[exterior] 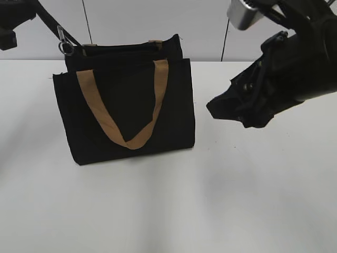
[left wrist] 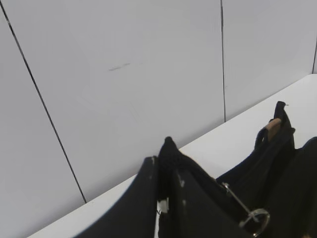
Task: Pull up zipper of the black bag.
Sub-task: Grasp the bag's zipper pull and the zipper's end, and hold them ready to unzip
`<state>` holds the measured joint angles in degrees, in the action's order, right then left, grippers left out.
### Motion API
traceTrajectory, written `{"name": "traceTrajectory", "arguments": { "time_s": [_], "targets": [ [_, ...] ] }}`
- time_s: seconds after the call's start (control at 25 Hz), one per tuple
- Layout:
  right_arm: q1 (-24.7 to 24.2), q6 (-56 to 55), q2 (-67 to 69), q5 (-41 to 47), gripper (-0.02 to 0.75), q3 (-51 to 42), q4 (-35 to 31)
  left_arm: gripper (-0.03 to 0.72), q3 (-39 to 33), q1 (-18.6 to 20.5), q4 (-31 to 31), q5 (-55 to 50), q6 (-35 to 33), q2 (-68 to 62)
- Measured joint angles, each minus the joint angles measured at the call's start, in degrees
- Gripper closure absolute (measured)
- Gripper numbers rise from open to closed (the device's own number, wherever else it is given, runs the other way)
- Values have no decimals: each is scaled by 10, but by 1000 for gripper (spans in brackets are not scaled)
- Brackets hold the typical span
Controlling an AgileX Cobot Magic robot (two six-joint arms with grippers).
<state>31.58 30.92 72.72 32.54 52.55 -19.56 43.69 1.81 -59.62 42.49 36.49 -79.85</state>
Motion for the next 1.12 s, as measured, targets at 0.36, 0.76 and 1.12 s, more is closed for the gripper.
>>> {"name": "traceTrajectory", "arguments": {
  "time_s": [0.36, 0.76, 1.12],
  "targets": [
    [3, -15, 7, 5, 254, 20, -4, 673, 0, 0, 0, 0, 0, 0],
    [80, 60, 110, 13, 254, 135, -10, 673, 0, 0, 0, 0, 0, 0],
    [86, 67, 235, -60, 254, 247, -13, 673, 0, 0, 0, 0, 1, 0]
  ]
}}
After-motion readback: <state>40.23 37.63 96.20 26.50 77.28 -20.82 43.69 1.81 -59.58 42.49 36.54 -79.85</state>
